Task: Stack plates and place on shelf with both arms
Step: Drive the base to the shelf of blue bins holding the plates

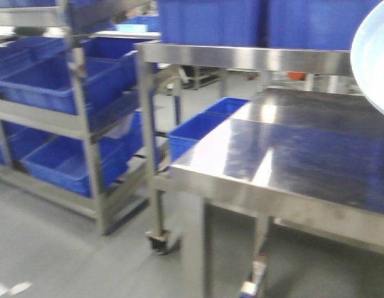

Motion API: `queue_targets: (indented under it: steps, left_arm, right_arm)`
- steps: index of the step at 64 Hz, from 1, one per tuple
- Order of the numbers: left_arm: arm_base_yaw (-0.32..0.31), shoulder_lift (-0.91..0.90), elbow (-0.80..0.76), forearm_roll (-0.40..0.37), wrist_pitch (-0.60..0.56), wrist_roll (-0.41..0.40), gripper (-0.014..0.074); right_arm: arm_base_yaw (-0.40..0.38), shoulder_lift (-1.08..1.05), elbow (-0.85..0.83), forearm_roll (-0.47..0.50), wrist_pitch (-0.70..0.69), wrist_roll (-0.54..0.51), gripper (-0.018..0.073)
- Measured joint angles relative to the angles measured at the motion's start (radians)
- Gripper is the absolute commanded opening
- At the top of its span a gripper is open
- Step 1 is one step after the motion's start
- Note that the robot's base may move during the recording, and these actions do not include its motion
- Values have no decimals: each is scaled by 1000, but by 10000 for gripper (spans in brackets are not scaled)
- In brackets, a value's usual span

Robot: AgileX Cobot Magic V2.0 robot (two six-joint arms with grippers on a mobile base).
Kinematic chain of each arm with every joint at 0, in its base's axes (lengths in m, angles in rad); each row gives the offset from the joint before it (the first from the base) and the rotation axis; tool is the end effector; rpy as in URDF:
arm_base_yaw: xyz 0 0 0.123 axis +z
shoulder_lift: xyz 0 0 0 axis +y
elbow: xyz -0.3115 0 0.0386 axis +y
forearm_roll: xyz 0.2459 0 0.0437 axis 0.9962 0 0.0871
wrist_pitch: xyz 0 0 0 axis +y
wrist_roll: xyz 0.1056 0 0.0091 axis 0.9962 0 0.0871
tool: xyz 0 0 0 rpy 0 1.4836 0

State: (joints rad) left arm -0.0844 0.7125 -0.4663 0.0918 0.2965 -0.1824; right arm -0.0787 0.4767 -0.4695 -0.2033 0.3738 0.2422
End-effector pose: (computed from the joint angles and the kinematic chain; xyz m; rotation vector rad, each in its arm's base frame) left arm 0.1336 -0.0084 0.2917 -0.0273 2.0258 -0.0860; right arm 0.0876 -0.0148 0.3121 0.1730 1.8496 -0.0867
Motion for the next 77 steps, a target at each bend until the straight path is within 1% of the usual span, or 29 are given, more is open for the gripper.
queue_targets:
  steps: [77]
  left_arm:
    - [0,0,0,0,0,0,87]
  right_arm:
    - [0,0,0,0,0,0,25]
